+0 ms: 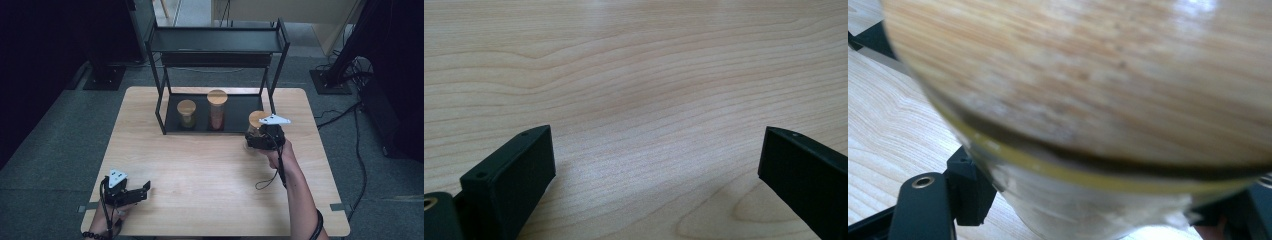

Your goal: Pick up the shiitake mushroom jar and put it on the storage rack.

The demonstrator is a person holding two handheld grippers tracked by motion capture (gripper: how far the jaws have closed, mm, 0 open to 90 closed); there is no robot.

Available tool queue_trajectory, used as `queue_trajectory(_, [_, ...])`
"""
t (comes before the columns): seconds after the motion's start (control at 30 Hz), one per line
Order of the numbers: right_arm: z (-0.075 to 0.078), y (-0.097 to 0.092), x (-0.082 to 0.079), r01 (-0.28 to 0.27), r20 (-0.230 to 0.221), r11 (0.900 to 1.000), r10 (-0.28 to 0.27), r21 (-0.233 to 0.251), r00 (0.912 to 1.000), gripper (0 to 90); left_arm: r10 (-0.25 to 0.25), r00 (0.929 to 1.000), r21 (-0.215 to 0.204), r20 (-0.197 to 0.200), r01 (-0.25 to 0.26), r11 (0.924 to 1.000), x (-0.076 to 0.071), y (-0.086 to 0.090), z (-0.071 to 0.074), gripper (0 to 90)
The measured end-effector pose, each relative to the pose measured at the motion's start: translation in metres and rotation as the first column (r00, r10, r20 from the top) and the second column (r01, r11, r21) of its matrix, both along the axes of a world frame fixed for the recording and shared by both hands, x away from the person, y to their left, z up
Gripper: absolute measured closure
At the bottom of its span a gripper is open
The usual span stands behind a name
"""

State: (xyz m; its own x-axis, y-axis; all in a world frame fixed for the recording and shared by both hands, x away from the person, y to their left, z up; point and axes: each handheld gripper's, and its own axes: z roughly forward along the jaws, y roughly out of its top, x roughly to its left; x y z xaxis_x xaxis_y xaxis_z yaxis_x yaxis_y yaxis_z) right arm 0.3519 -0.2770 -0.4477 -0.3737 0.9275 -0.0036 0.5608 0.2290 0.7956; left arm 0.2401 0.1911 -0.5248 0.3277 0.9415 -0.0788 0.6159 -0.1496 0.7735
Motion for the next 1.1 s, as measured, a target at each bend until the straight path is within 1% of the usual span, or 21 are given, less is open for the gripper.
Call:
queue_trajectory(0.23, [0.001, 0.003, 0.005, -0.001, -0.005, 1.0000, 0.001, -0.005, 1.0000, 25.0, 0.000, 1.0000, -0.001, 0.000, 0.000, 1.0000, 0.000, 0.000, 0.000, 2.0])
queue_trajectory(0.47, [0.005, 0.005, 0.010, 0.001, -0.005, 1.0000, -0.001, -0.004, 1.0000, 25.0, 0.000, 1.0000, 0.000, 0.000, 0.000, 1.0000, 0.000, 0.000, 0.000, 2.1])
queue_trajectory(0.67, [0.009, 0.006, 0.018, 0.008, -0.006, 1.0000, -0.008, 0.001, 0.9999, 25.0, 0.001, 1.0000, -0.005, 0.001, -0.001, 1.0000, 0.000, 0.001, 0.000, 2.1])
queue_trajectory(0.9, [0.009, 0.007, 0.027, 0.020, -0.015, 0.9998, -0.020, 0.009, 0.9997, 25.0, 0.001, 1.0000, -0.007, 0.002, -0.001, 1.0000, 0.000, 0.001, 0.000, 2.1])
queue_trajectory(1.1, [0.011, 0.008, 0.034, 0.025, -0.015, 0.9997, -0.025, 0.006, 0.9996, 25.0, 0.002, 1.0000, -0.007, 0.002, -0.002, 1.0000, 0.000, 0.001, 0.000, 2.1])
